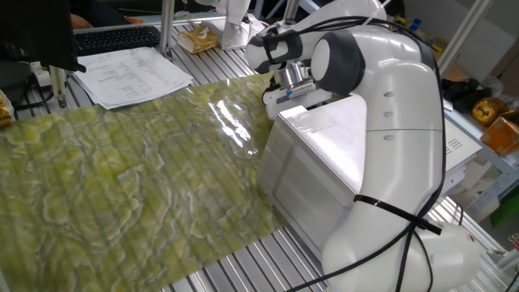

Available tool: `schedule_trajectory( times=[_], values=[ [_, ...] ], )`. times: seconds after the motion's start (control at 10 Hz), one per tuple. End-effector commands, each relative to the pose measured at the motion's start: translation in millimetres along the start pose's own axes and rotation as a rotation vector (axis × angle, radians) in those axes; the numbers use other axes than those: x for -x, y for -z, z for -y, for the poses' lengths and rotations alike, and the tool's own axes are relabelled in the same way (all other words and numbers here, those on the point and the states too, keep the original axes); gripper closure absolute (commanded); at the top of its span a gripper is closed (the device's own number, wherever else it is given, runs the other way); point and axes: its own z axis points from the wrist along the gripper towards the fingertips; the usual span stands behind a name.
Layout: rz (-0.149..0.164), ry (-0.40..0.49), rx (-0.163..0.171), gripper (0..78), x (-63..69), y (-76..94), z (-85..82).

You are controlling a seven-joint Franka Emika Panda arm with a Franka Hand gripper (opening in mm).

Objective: Put the bowl into the microwave

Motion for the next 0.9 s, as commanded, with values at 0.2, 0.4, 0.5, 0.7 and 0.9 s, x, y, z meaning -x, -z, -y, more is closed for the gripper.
schedule_trajectory(
  times=[0.2,0.4,0.5,0.7,0.9],
  values=[
    [0.02,0.076,-0.013,0.1,12.8,-7.1,11.1],
    [0.02,0.081,-0.015,0.1,16.2,-14.8,13.7],
    [0.02,0.08,-0.016,0.1,14.9,-18.1,12.6],
    [0.019,0.084,-0.016,0.1,9.3,-22.9,12.6],
    [0.018,0.068,-0.019,0.1,1.8,-25.2,15.5]
  ],
)
